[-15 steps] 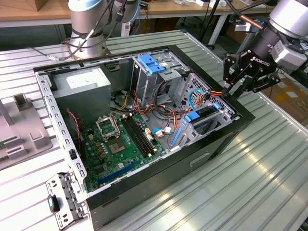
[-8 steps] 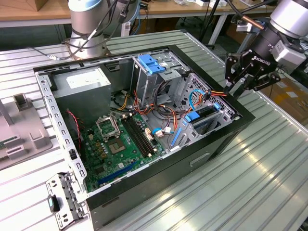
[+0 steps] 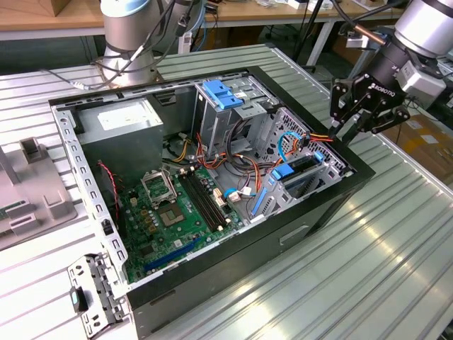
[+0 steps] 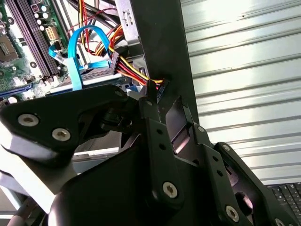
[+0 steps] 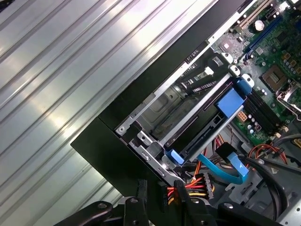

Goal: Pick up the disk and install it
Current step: 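Insert the first disk wire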

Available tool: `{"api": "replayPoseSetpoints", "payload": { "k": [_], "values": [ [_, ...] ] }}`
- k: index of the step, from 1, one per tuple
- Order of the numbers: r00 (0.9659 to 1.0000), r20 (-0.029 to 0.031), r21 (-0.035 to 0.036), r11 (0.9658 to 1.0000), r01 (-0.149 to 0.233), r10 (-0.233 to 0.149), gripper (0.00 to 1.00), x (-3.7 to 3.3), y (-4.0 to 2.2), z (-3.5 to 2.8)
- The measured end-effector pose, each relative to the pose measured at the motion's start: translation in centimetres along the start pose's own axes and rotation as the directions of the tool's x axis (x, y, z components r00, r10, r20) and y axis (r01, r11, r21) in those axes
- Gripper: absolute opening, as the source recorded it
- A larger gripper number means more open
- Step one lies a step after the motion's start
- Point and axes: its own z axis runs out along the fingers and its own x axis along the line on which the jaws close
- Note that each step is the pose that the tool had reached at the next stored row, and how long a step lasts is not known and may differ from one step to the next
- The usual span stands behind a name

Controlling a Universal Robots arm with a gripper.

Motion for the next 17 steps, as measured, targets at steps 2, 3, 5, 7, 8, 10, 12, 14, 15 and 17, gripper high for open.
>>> {"api": "replayPoseSetpoints", "payload": {
  "k": [2,3,5,7,8,10,12,14,15,17],
  "values": [
    [1.0000,-0.0001,-0.0002,1.0000,0.001,-0.001,0.36,0.05,-0.14,0.12],
    [1.0000,-0.0001,-0.0002,1.0000,0.001,-0.001,0.36,0.07,-0.15,0.20],
    [1.0000,-0.0001,-0.0001,1.0000,0.001,-0.001,0.36,0.10,-0.17,0.37],
    [1.0000,-0.0002,-0.0002,1.0000,0.002,-0.002,0.36,0.11,-0.18,0.48],
    [1.0000,-0.0003,-0.0003,1.0000,0.003,-0.003,0.36,0.11,-0.18,0.49],
    [1.0000,-0.0003,-0.0004,1.0000,0.003,-0.003,0.36,0.12,-0.18,0.50],
    [1.0000,-0.0002,-0.0004,1.0000,0.003,-0.003,0.36,0.12,-0.18,0.50],
    [1.0000,-0.0001,-0.0003,1.0000,0.003,-0.003,0.28,0.12,-0.19,0.50],
    [1.0000,-0.0003,-0.0005,1.0000,0.003,-0.003,0.22,0.13,-0.19,0.49],
    [1.0000,-0.0002,-0.0004,1.0000,0.003,-0.003,0.17,0.13,-0.19,0.50]
  ]
}}
